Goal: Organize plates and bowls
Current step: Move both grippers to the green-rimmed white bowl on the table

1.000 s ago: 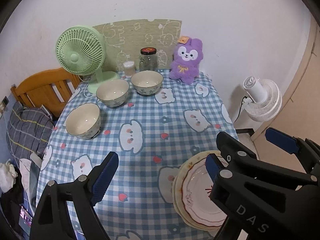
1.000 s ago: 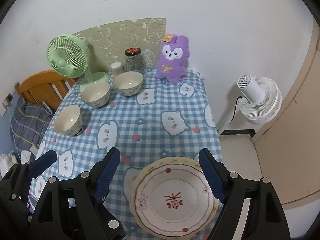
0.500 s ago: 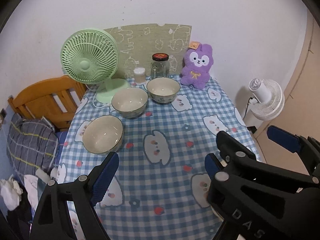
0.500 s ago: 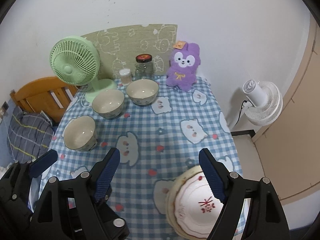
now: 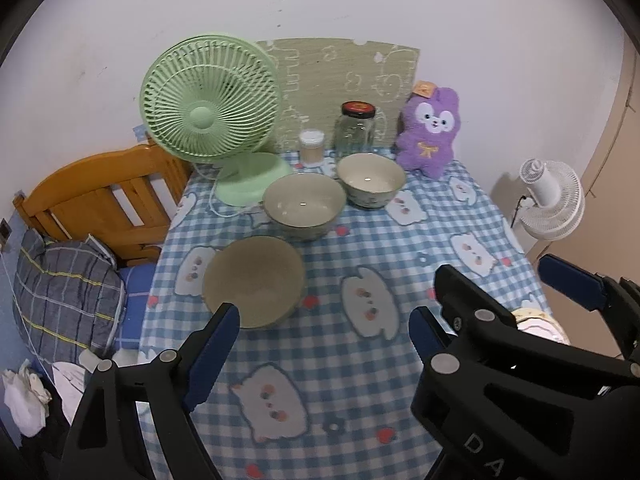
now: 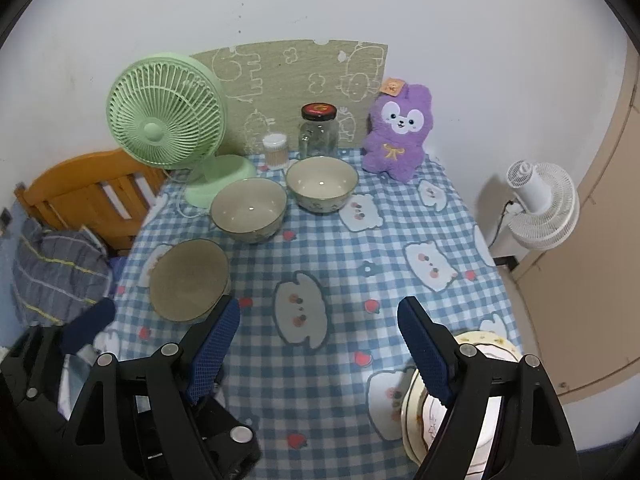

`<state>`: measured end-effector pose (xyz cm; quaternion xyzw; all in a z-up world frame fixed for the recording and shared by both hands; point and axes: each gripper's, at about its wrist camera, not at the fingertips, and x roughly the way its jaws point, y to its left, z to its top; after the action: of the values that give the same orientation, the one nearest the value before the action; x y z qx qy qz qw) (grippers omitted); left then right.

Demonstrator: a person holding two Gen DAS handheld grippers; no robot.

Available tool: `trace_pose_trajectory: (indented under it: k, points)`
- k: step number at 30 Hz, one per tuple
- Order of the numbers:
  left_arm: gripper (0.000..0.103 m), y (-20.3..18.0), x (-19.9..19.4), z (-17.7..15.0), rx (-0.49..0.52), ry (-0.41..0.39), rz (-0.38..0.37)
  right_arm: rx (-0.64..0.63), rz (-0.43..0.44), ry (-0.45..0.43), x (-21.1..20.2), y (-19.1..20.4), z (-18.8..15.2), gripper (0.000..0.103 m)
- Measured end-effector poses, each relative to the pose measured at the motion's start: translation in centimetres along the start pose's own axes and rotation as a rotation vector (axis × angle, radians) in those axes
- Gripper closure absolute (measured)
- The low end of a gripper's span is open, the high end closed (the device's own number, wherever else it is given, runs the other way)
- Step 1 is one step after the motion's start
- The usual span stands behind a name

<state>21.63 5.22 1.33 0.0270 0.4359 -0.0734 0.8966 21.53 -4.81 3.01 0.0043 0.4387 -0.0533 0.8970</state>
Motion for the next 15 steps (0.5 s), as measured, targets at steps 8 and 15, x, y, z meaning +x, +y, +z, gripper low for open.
trace_pose_trajectory:
  k: [8,15]
  points:
    - [0.015,4.0,2.2,0.0,-0.014,0.024,0.033,0.001,0.03,0.03,2.7,4.1,0.5,0.019]
    - [0.024,6.8,5.1,0.0,-0.016,0.043,0.017,0.017,0.053,0.048,5.6,6.4,0.8,0.019]
